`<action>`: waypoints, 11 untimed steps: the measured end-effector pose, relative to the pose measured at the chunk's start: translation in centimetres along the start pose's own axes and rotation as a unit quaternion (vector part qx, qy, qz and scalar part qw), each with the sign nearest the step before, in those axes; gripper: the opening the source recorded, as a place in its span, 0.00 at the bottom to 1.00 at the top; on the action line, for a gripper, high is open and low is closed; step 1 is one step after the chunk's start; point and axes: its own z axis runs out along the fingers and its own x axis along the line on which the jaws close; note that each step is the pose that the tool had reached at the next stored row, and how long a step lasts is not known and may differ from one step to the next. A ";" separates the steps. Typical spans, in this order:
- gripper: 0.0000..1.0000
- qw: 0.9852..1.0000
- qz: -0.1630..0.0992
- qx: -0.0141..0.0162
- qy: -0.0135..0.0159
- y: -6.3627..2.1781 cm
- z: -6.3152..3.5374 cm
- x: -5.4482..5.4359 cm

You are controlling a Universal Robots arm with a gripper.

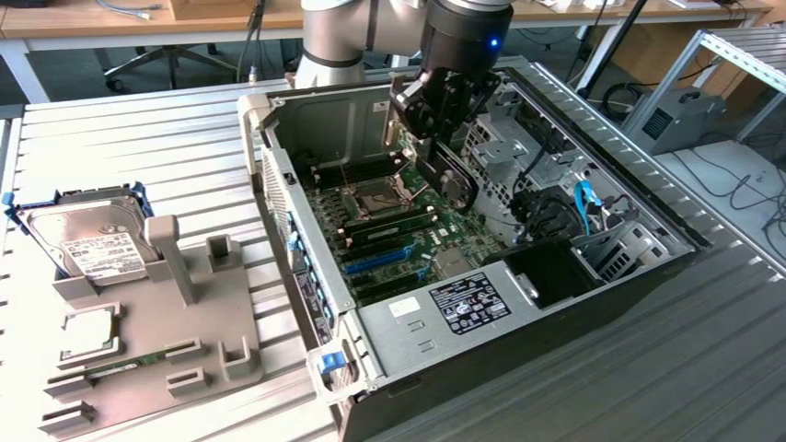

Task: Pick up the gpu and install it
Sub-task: 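Insert the gpu into the slot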

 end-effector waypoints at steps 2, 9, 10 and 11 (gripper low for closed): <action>0.26 1.000 -0.005 0.000 0.000 0.00 0.00 0.0; 0.26 1.000 -0.024 -0.001 0.000 0.00 0.00 0.0; 0.26 1.000 -0.027 -0.001 0.000 0.00 0.00 0.0; 0.26 1.000 -0.029 -0.001 0.000 0.00 0.00 0.0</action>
